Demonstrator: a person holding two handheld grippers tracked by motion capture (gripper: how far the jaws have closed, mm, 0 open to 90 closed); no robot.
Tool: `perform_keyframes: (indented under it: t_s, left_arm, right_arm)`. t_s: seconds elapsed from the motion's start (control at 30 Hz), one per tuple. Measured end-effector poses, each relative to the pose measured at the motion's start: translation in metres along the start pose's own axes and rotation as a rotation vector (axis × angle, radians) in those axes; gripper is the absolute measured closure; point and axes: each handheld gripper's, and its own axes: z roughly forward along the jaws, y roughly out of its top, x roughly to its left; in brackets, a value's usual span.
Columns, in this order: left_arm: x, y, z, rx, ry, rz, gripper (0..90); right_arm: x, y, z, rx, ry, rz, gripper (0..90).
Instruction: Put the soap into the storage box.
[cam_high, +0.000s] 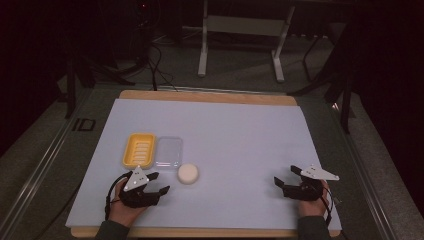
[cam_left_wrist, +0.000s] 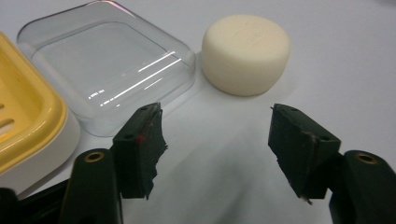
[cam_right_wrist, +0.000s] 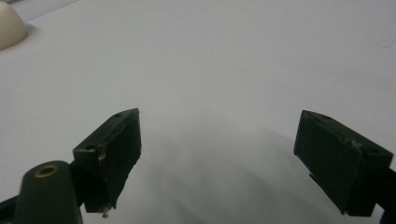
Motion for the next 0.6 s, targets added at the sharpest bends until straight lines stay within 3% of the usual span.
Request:
perform_keyframes:
  t_s: [0.1,0.3,0.6]
  left_arm:
    - [-0.0017,-0.0001,-0.0002,-0.005,-0.001,0.014,37.8]
    - [0.0034,0.0005,0.0014,0.013,-0.018,-0.030,39.2]
    - [0.0022,0.0021,0.0046,0.054,-0.036,-0.014,39.6]
  right_arm:
    - [0.0015,0.0003,0.0010,0.009,0.001,-0.014,14.9]
    - [-0.0004,0.0003,0.0010,0.009,0.015,-0.002,14.8]
    - [0.0019,0.0008,0.0027,0.025,0.025,-0.031,14.8]
